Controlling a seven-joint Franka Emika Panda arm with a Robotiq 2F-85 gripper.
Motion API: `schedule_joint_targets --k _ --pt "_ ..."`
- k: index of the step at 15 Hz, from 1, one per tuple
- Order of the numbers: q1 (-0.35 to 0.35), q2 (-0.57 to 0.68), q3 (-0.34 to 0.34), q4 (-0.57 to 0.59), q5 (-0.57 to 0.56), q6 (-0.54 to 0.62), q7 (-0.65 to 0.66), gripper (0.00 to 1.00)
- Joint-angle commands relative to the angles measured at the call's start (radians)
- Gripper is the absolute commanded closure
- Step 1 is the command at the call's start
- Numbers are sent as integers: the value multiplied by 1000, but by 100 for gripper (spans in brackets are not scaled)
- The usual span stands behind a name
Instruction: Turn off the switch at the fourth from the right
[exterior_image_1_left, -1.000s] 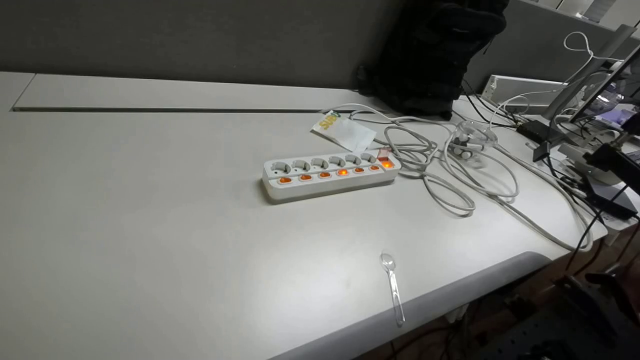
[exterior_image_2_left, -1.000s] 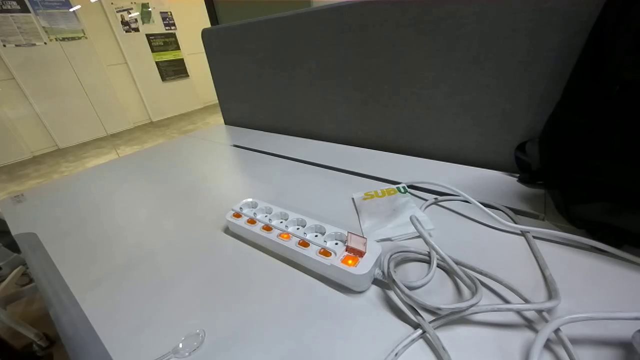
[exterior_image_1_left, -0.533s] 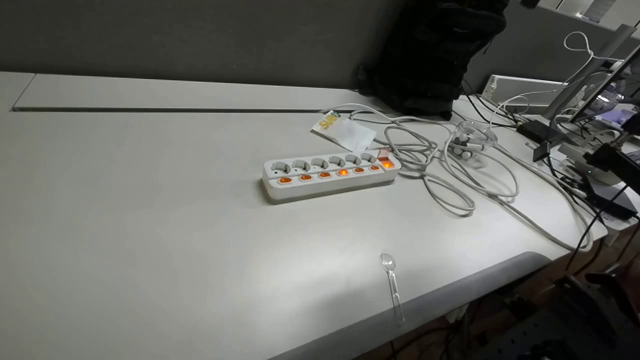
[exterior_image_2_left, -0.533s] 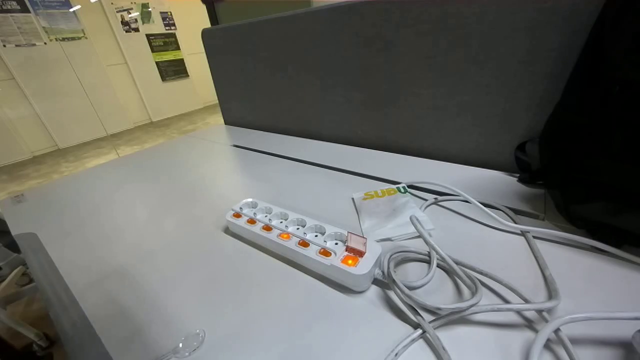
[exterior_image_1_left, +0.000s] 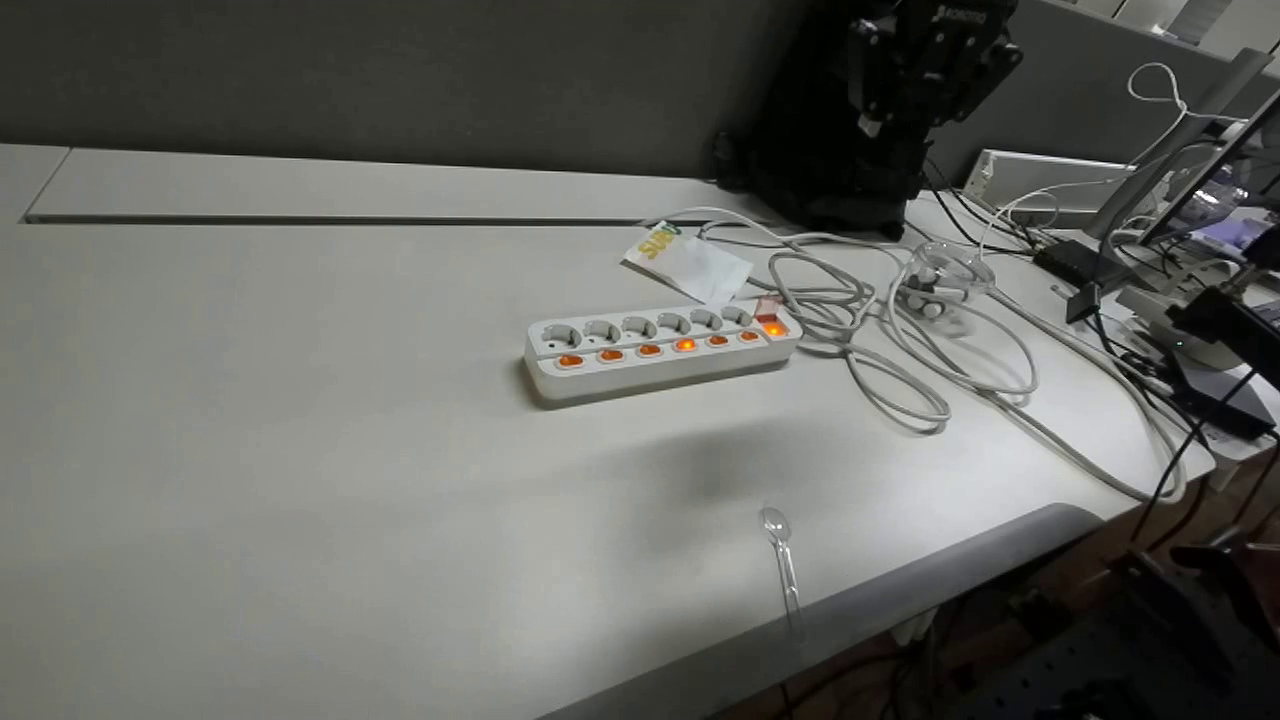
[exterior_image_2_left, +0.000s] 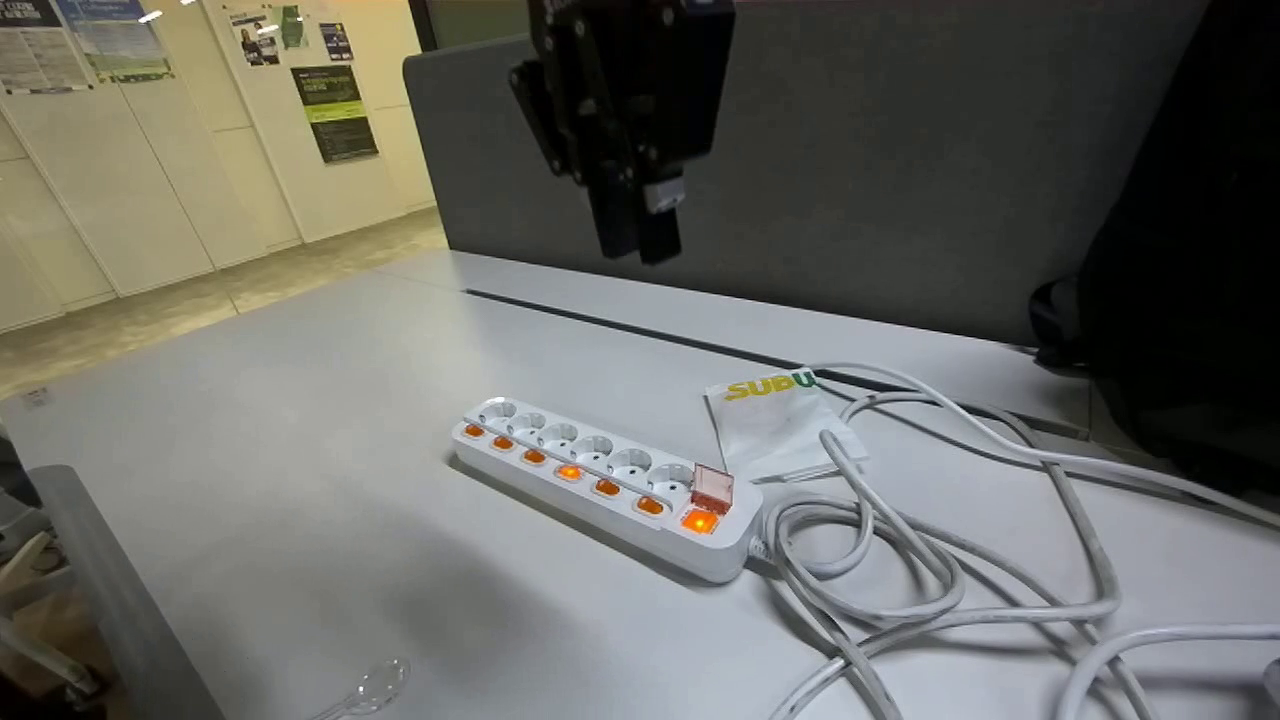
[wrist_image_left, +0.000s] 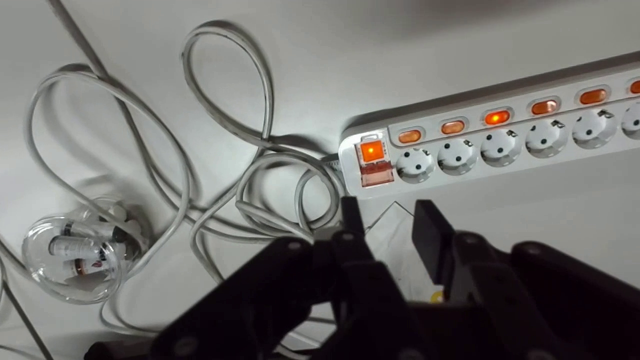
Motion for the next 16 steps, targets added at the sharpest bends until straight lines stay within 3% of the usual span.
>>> schedule_joint_targets --k 1,5,11,16 --pt "14 123 -22 108 51 -29 -22 97" --pt "24 205 -12 163 112 -45 -66 100" --pt "38 210 -18 142 99 -20 -57 100" --pt "120 271 -8 116 -43 99 78 100"
